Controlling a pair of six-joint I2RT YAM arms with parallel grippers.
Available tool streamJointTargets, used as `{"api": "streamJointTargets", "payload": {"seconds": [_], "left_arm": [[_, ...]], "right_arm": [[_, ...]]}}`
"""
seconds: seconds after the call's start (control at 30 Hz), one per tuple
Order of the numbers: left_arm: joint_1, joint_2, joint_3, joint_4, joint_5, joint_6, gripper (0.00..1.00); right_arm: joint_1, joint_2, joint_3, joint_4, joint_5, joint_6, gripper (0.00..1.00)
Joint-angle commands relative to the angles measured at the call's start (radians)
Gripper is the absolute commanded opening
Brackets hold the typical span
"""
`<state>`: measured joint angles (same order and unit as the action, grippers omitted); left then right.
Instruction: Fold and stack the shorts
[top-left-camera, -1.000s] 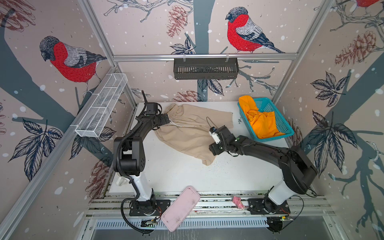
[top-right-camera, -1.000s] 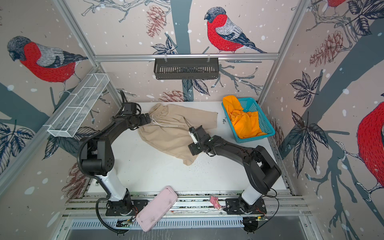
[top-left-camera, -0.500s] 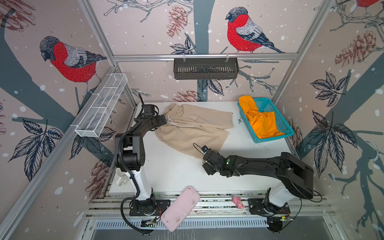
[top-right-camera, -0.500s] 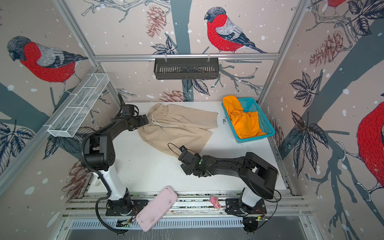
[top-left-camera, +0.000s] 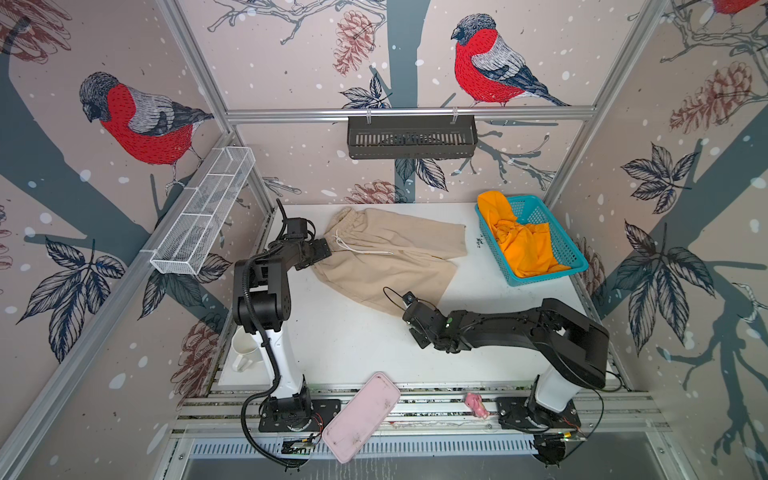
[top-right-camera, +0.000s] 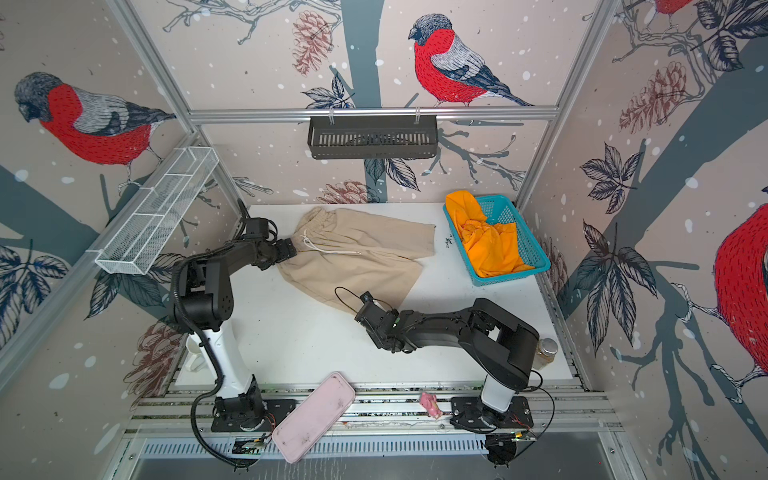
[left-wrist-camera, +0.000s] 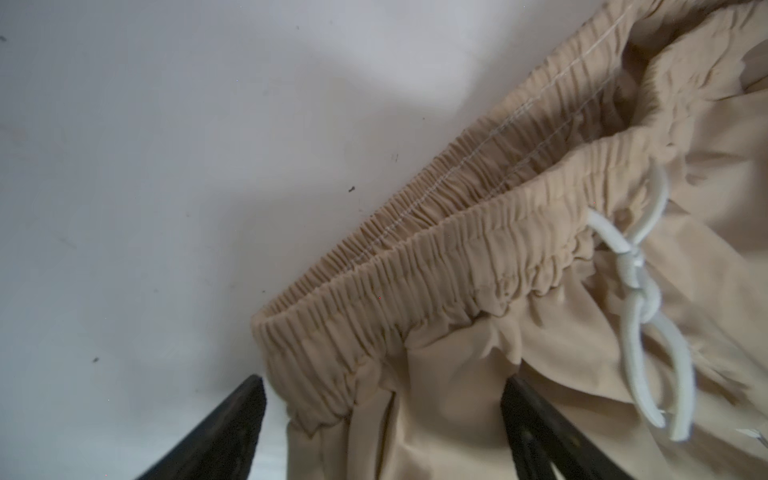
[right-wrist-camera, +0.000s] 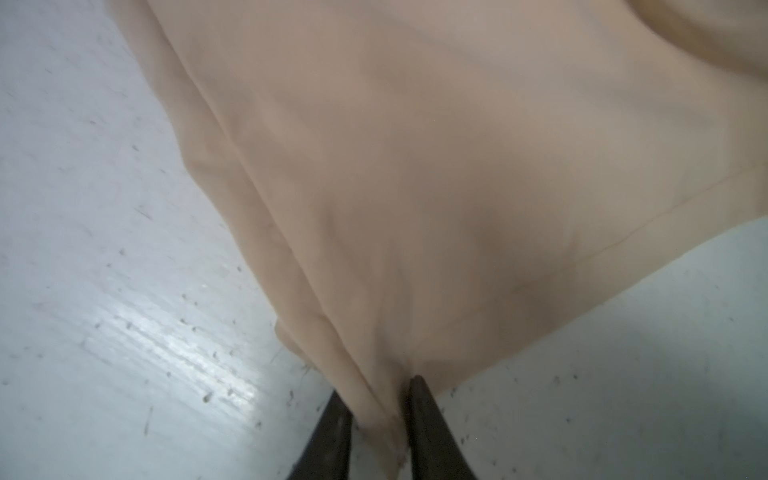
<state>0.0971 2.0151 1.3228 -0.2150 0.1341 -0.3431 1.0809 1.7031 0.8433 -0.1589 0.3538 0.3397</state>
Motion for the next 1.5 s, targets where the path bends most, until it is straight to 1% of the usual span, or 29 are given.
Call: {"api": "streamJointTargets", "payload": {"seconds": [0.0, 0.03, 0.07, 0.1, 0.2, 0.3, 0.37, 0.43, 0.5, 0.53, 0.57, 0.63, 0.67, 0.7, 0.73, 0.8, 0.9, 0.97, 1.03, 1.1, 1.2, 1.27, 1.37, 1.47], "left_arm": [[0.004, 0.008, 0.005, 0.033, 0.029, -0.008, 0.73], [0.004, 0.01, 0.003, 0.034, 0.03, -0.009, 0.53], [0.006, 0.011, 0.003, 0.031, 0.03, -0.006, 0.23], [0.007, 0.01, 0.004, 0.022, 0.031, -0.002, 0.0], [0.014, -0.027, -0.013, -0.005, 0.02, 0.005, 0.0], [0.024, -0.117, -0.045, -0.046, 0.011, -0.004, 0.0], [0.026, -0.189, -0.07, -0.09, -0.015, -0.012, 0.0], [0.026, -0.25, -0.107, -0.106, -0.048, -0.053, 0.0], [0.026, -0.295, -0.145, -0.105, -0.03, -0.082, 0.0], [0.026, -0.318, -0.179, -0.091, -0.011, -0.098, 0.06], [0.026, -0.339, -0.211, -0.078, 0.008, -0.108, 0.27], [0.026, -0.373, -0.264, -0.077, 0.016, -0.121, 0.57], [0.026, -0.394, -0.287, -0.077, 0.013, -0.125, 0.73], [0.026, -0.416, -0.307, -0.074, 0.009, -0.127, 0.92], [0.026, -0.441, -0.319, -0.071, 0.0, -0.132, 0.97], [0.026, -0.472, -0.309, -0.093, -0.022, -0.13, 0.97], [0.027, -0.498, -0.254, -0.119, -0.048, -0.109, 0.97], [0.026, -0.487, -0.213, -0.096, -0.042, -0.085, 0.97], [0.026, -0.456, -0.177, -0.057, 0.008, -0.061, 0.97], [0.019, -0.419, -0.148, 0.019, 0.083, -0.018, 0.98], [-0.007, -0.327, -0.088, 0.086, 0.084, 0.062, 0.98], [-0.021, -0.243, -0.023, 0.086, 0.099, 0.108, 0.98], [-0.027, -0.133, 0.052, 0.074, 0.099, 0.142, 0.98], [-0.027, -0.066, 0.104, 0.054, 0.087, 0.159, 0.97]], "right_arm": [[-0.001, -0.009, 0.015, -0.117, 0.083, -0.02, 0.13], [-0.002, -0.013, 0.02, -0.137, 0.094, -0.029, 0.11], [-0.006, -0.019, 0.024, -0.157, 0.096, -0.042, 0.11], [-0.009, -0.027, 0.026, -0.173, 0.093, -0.058, 0.11], [-0.029, -0.057, 0.038, -0.24, 0.104, -0.091, 0.11], [-0.057, -0.104, 0.052, -0.32, 0.147, -0.104, 0.09], [-0.076, -0.153, 0.076, -0.344, 0.112, -0.134, 0.09], [-0.087, -0.175, 0.118, -0.396, 0.065, -0.136, 0.17], [-0.087, -0.179, 0.138, -0.432, -0.007, -0.145, 0.22], [-0.084, -0.176, 0.136, -0.449, -0.033, -0.145, 0.26], [-0.085, -0.174, 0.128, -0.468, -0.067, -0.145, 0.29], [-0.098, -0.18, 0.108, -0.494, -0.111, -0.137, 0.42], [-0.113, -0.195, 0.099, -0.5, -0.135, -0.136, 0.46], [-0.132, -0.216, 0.093, -0.495, -0.158, -0.136, 0.49], [-0.158, -0.247, 0.088, -0.481, -0.186, -0.132, 0.54], [-0.224, -0.32, 0.08, -0.421, -0.242, -0.113, 0.63], [-0.365, -0.428, 0.033, -0.263, -0.374, -0.047, 0.74], [-0.46, -0.48, -0.031, -0.121, -0.462, 0.009, 0.74], [-0.526, -0.48, -0.068, -0.022, -0.499, 0.041, 0.75], [-0.576, -0.455, -0.075, 0.033, -0.51, 0.049, 0.75], [-0.639, -0.338, -0.021, 0.07, -0.557, 0.031, 0.75], [-0.659, -0.261, 0.016, 0.106, -0.56, 0.014, 0.75], [-0.694, -0.153, 0.067, 0.135, -0.58, 0.008, 0.73], [-0.707, -0.065, 0.091, 0.163, -0.582, 0.005, 0.72]]}}
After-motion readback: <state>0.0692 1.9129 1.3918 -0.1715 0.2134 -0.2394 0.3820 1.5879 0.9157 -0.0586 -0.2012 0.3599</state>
